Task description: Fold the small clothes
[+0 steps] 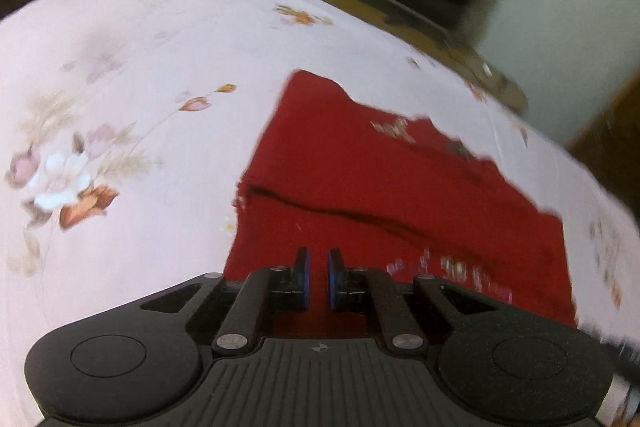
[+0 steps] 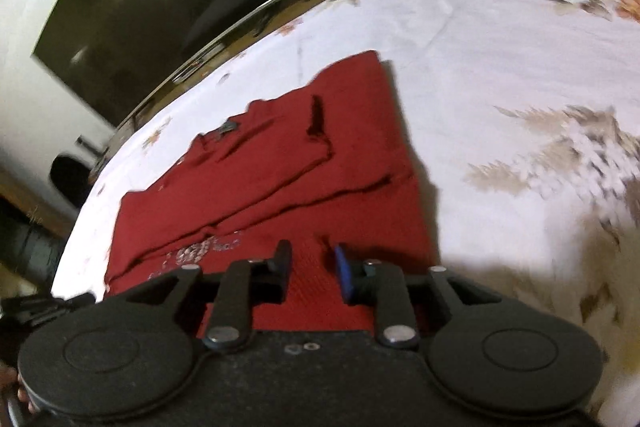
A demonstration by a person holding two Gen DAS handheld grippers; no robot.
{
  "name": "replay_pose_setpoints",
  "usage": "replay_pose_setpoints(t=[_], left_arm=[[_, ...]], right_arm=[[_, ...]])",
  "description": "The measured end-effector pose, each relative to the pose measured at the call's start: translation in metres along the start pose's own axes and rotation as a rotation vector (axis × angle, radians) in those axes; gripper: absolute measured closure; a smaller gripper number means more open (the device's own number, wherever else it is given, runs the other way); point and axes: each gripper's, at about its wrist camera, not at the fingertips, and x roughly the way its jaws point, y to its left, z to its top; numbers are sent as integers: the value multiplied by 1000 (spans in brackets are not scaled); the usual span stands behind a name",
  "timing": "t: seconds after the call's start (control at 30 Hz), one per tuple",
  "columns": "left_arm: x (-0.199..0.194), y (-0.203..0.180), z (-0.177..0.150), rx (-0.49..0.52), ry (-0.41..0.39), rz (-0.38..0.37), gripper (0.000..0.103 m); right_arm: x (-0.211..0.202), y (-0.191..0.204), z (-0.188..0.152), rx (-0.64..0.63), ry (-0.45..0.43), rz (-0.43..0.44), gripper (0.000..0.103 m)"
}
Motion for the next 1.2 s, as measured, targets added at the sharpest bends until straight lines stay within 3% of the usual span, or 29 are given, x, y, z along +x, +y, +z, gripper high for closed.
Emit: replay_pose_setpoints(t=[0.1,0.17,0.23,0.27,0.3,0.4,0.5,0.63,0.73,0.8,0.87,0.93,1.0,1.1,1.2], left_arm=[[4,-4,-4,77,63,-10,96],[8,-3,-7,77,98,-13,91],[11,-4,-10,73,112,-5,63],[12,-6,-11,77,105,-1,36],[11,-10,-13,86,85,2,23],[11,-22,-17,144,70,-13,20],[22,-30,-24,215,116,34,20],[22,-29,-35,263,121,45,21],[18,-25,-37,275,123,29,40],[17,-22,-36,274,134,14,59],[16,-20,-33,265,142,1,65],[17,-18,-31,267,146,-15,75],[19,-18,-32,278,152,-28,89],[15,-25,-34,316,138,-32,93],[4,-26,-30,300,86,-63,94]], right_arm=[[-2,4,4,-133,10,-26,49],[-1,5,5,-203,21,-40,50],[3,3,6,-234,45,-44,51],[4,2,6,-237,57,-38,51],[7,1,5,-239,70,-32,52],[10,0,4,-255,86,-28,52],[14,1,2,-277,111,-14,52],[17,6,-4,-337,137,-26,64],[16,12,-10,-387,157,-28,75],[18,18,-14,-411,181,-13,81],[23,23,-16,-443,186,-31,81],[26,26,-14,-450,181,-28,70],[30,29,-14,-447,198,-14,74],[27,37,-18,-449,187,-40,94],[14,41,-20,-422,152,-24,96]])
